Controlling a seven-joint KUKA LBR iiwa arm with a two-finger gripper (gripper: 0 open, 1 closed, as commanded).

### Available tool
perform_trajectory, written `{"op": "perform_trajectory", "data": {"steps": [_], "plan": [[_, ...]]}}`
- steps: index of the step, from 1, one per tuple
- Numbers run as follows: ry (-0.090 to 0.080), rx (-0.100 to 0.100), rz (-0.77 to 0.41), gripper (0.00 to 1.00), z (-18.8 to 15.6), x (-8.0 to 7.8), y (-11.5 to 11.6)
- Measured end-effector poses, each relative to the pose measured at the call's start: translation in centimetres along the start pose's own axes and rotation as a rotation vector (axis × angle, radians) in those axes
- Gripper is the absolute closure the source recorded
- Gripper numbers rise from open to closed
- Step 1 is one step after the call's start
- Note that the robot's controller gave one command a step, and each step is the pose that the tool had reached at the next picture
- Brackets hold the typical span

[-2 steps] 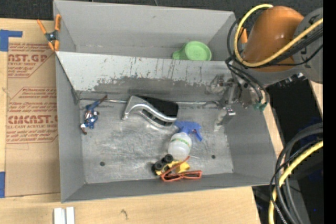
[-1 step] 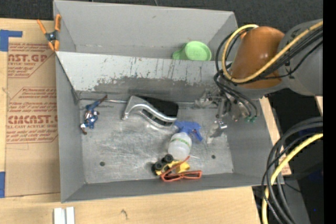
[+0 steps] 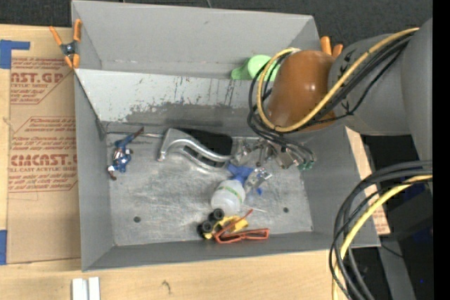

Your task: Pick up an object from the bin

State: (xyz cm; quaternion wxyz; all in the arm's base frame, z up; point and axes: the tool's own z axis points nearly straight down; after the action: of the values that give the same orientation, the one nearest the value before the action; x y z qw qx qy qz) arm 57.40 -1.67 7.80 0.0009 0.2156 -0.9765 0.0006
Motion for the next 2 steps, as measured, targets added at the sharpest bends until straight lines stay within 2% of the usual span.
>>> {"op": "perform_trajectory", "data": {"steps": [1,2], "plan": [[0.0,0.0,0.0,1.0,0.0,0.0,0.0],[0.005,-0.004,0.012,1.0,-3.8,0.2,0.7]]}}
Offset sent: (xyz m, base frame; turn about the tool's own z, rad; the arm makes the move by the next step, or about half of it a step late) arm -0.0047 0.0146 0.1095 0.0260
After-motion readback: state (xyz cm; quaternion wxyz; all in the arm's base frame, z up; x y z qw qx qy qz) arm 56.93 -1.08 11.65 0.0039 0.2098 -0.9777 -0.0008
